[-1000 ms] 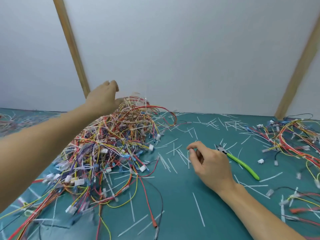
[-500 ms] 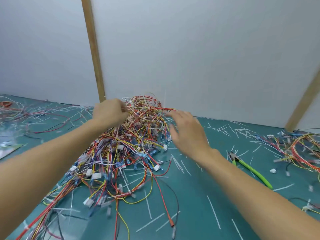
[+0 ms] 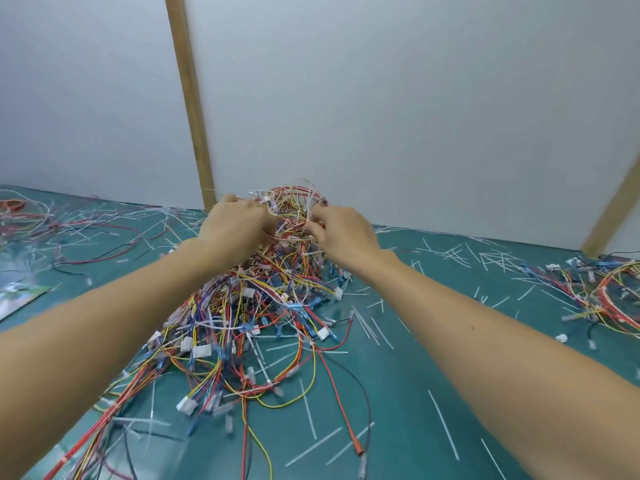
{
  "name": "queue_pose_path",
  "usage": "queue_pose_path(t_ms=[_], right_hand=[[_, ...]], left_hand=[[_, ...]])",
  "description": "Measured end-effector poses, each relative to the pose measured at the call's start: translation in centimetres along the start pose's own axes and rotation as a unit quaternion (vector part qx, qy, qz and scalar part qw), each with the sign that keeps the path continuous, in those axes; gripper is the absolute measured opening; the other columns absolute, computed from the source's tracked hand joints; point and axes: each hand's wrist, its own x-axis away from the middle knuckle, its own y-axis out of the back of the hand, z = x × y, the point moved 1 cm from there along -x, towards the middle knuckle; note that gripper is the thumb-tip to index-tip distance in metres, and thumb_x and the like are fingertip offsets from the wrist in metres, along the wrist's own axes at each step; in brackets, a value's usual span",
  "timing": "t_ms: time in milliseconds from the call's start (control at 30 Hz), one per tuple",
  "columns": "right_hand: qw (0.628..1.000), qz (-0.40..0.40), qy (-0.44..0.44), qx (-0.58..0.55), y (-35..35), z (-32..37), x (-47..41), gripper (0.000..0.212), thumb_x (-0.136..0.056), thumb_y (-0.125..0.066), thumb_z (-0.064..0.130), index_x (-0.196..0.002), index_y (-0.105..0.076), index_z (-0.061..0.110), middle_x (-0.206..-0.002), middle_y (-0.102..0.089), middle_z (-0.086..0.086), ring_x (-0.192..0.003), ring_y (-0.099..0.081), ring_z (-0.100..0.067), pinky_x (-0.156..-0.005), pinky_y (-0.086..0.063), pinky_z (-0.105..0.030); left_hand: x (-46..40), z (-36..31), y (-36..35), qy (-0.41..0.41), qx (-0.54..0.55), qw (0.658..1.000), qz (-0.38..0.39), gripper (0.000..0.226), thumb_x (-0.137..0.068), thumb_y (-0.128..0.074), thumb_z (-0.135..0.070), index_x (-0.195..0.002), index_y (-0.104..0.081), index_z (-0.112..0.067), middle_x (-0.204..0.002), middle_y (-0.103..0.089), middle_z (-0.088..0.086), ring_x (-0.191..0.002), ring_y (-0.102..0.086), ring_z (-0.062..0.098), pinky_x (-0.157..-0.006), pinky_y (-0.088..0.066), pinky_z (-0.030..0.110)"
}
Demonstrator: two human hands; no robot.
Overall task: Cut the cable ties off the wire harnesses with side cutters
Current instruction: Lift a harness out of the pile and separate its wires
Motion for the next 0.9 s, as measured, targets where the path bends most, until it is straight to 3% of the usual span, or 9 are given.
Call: queue_pose_path(t_ms=[100,300,400,467,567,667,767,833,900], right_hand=[[0.999,-0.043,0.015,0.028,1.0,0.3,-0.5,0.035,-0.104,-0.056,0.033,-0.074,-0.062,0.018,-0.074,-0.064,0.000,-0.078,-0.062,-0.028,-0.063,-0.037,-0.032],[0.988,-0.130,-0.065,-0.044,3.4,-0.3,-3.1,0.024,-0.100,-0.061,0.039,-0.097,-0.081,0.024,-0.087,-0.077,0.001,-0.086,-0.068,-0.025,-0.064,-0.036,-0.029],[0.995,-0.005,-0.091,-0.046,2.4,-0.4,-3.5,0.026,-0.100,-0.062,0.045,-0.106,-0.079,0.027,-0.090,-0.073,0.000,-0.094,-0.067,-0.025,-0.069,-0.038,-0.029],[0.991,0.068,-0.094,-0.072,2.1,-0.6,-3.2,0.033,-0.101,-0.060,0.046,-0.122,-0.074,0.025,-0.111,-0.074,-0.003,-0.110,-0.065,-0.025,-0.079,-0.045,-0.030],[0.974,-0.057,-0.080,-0.204,4.2,0.2,-2.5,0.037,-0.100,-0.062,0.043,-0.130,-0.069,0.022,-0.130,-0.070,0.001,-0.121,-0.062,-0.017,-0.105,-0.047,-0.034],[0.921,-0.202,-0.021,-0.333,7.7,2.3,-2.0,0.039,-0.099,-0.057,0.048,-0.105,-0.077,0.015,-0.106,-0.077,0.006,-0.107,-0.069,-0.012,-0.101,-0.051,-0.043],[0.938,-0.065,0.000,-0.340,10.0,2.5,-1.1,0.040,-0.098,-0.058,0.048,-0.089,-0.076,0.013,-0.085,-0.077,-0.003,-0.083,-0.076,-0.022,-0.083,-0.059,-0.046],[0.949,0.015,-0.017,-0.315,11.0,0.6,0.4,0.023,-0.100,-0.063,0.033,-0.092,-0.075,0.015,-0.077,-0.072,-0.002,-0.074,-0.072,-0.017,-0.080,-0.057,-0.041],[0.944,0.001,-0.012,-0.330,12.3,-1.3,1.5,0.018,-0.101,-0.063,0.022,-0.088,-0.074,0.017,-0.072,-0.063,-0.005,-0.066,-0.063,-0.014,-0.076,-0.054,-0.035]], left_hand=[[0.9,1.8,0.6,-0.035,0.066,0.994,-0.083,0.008,-0.092,-0.069,-0.034,-0.092,-0.072,-0.027,-0.097,-0.070,-0.007,-0.096,-0.065,0.022,-0.082,-0.039,0.040],[3.7,4.1,0.4,-0.042,0.106,0.980,-0.164,0.007,-0.098,-0.060,-0.025,-0.101,-0.063,-0.020,-0.094,-0.065,0.001,-0.084,-0.063,0.028,-0.069,-0.033,0.036],[3.5,4.7,1.1,0.076,0.212,0.946,-0.231,0.008,-0.096,-0.064,-0.021,-0.097,-0.071,-0.017,-0.093,-0.067,0.005,-0.083,-0.060,0.031,-0.071,-0.044,0.042],[2.5,4.7,2.0,0.123,0.226,0.927,-0.273,0.010,-0.095,-0.065,-0.019,-0.096,-0.072,-0.013,-0.095,-0.069,0.009,-0.091,-0.060,0.034,-0.079,-0.046,0.046],[0.5,3.2,4.5,0.111,0.273,0.907,-0.301,0.014,-0.098,-0.060,-0.017,-0.100,-0.070,-0.007,-0.102,-0.067,0.012,-0.097,-0.061,0.033,-0.085,-0.047,0.047],[-1.8,0.8,8.0,0.099,0.312,0.870,-0.370,0.018,-0.096,-0.052,-0.014,-0.103,-0.066,-0.007,-0.106,-0.061,0.014,-0.091,-0.063,0.029,-0.078,-0.050,0.041],[-3.7,-2.1,10.7,-0.060,0.259,0.931,-0.249,0.012,-0.091,-0.062,-0.015,-0.099,-0.071,-0.011,-0.095,-0.063,0.008,-0.083,-0.065,0.028,-0.068,-0.046,0.034],[-3.9,-2.5,11.8,-0.066,0.300,0.920,-0.244,0.023,-0.087,-0.075,-0.033,-0.101,-0.071,-0.014,-0.085,-0.063,0.000,-0.070,-0.059,0.013,-0.066,-0.044,0.028],[-3.4,-2.8,12.0,-0.041,0.361,0.896,-0.254,0.039,-0.084,-0.079,-0.040,-0.109,-0.064,-0.014,-0.077,-0.061,-0.006,-0.061,-0.053,0.003,-0.064,-0.043,0.025]])
